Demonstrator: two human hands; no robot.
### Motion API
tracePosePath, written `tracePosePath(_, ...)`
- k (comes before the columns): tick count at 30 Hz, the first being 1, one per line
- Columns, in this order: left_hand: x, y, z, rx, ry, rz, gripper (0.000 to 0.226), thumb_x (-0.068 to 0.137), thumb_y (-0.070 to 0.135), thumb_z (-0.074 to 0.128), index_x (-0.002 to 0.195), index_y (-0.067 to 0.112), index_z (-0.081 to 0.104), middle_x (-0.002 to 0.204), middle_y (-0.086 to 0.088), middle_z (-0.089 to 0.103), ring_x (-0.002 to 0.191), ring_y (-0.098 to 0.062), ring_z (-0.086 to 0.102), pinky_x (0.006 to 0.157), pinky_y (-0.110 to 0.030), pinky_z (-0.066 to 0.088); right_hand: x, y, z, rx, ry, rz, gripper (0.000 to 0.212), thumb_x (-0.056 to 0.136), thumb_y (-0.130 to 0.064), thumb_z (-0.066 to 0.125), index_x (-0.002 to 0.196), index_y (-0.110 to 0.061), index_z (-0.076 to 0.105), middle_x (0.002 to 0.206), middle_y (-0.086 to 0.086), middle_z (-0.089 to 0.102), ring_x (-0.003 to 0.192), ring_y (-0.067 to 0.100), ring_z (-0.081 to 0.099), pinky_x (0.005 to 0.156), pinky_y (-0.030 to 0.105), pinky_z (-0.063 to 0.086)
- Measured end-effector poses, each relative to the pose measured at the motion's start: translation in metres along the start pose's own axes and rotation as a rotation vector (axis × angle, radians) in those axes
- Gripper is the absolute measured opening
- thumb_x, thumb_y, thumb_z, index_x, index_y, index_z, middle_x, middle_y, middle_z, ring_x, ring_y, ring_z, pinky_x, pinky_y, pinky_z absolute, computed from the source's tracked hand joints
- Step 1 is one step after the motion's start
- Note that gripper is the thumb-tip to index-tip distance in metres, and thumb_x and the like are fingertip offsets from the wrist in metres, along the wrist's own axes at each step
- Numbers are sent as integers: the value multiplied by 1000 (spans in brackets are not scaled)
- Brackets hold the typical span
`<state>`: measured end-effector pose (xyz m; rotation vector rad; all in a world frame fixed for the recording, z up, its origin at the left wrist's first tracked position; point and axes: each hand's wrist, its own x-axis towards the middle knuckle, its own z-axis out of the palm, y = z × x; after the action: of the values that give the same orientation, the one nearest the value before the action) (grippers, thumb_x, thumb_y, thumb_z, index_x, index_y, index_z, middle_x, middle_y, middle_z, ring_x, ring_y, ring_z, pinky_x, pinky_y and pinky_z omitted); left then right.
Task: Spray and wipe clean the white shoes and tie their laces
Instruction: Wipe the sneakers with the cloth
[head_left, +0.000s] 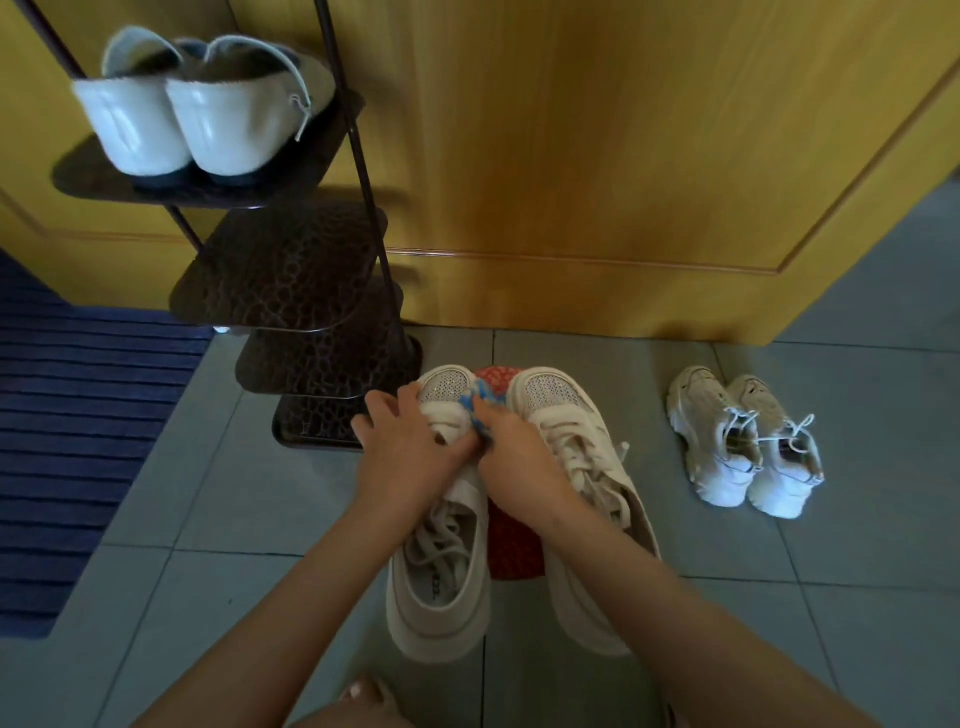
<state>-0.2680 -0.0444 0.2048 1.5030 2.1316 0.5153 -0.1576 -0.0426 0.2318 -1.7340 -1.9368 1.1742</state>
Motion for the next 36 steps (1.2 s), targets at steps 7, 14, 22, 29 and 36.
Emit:
tracePosePath(7,0,1,0,-15,-30,-18,83,76,55,63,140,19,26,133,-9,23,123,-31,23,98,-40,33,-19,14,14,50,45,36,59,90,5,40,145,-14,34,141,9,45,130,23,43,107,29,34)
tracePosePath(14,-3,2,-2,5,-46,-32,77,77,49,63,139,20,26,135,-8,21,124,-32,21,97,-39,33,-59,21,32,364,62,11,39,93,-6,47,129,-20,53,119,-6,60,107,1,51,90,6,37)
tracePosePath(22,-4,11,-11,21,-144,-92,84,78,55,60,143,20,20,141,-9,15,131,-33,15,104,-42,28,-80,30,30,455,84,71,46,98,-3,39,140,-21,41,136,-11,42,120,-6,29,94,2,21)
tracePosePath(29,-18,16,-54,83,-442,-242,102,73,67,58,148,17,11,151,-11,18,129,-32,37,88,-48,52,-66,27,39,564,171,-9,51,97,0,38,143,-23,36,146,-6,38,131,-1,29,110,17,24)
tracePosePath(36,-48,11,-39,196,-522,-183,125,44,76,71,146,25,19,141,-8,33,120,-27,47,77,-35,56,-75,43,48,636,71,-31,43,99,-2,39,139,-17,42,138,-7,46,131,8,41,111,25,33)
